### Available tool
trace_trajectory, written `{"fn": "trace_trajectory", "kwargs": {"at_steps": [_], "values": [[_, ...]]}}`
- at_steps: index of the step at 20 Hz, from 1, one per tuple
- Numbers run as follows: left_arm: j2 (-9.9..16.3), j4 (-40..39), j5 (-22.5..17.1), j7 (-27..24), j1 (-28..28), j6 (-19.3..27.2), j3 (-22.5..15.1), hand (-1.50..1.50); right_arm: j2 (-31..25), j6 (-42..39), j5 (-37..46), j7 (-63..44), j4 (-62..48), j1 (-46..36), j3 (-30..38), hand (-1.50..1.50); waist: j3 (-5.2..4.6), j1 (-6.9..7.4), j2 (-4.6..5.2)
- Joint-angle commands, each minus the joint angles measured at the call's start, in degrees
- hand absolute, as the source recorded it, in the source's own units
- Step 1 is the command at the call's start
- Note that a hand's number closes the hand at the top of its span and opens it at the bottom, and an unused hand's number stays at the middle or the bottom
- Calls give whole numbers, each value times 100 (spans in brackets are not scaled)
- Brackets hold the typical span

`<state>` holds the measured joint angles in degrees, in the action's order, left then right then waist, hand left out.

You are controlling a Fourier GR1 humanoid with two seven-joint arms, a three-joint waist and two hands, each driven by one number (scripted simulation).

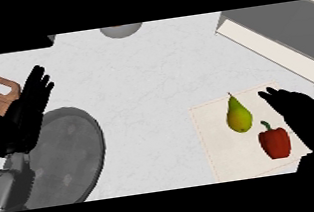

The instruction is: Pick the bell pepper from the placemat and place it in the tiered shelf

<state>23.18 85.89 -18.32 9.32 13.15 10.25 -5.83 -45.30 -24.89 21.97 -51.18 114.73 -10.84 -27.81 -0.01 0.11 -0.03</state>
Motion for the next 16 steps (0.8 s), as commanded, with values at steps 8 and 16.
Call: {"fn": "trace_trajectory", "kwargs": {"at_steps": [8, 16], "values": [[-313, 352, 283, 278, -126, -154, 191, 0, 940, -312, 993, -272, 129, 672, -123, -150, 1, -10, -7], [-408, -320, 510, -26, 150, -531, 620, 0, 1193, -173, 1752, 1109, -1022, 672, 340, -150, 1, -9, 5]]}}
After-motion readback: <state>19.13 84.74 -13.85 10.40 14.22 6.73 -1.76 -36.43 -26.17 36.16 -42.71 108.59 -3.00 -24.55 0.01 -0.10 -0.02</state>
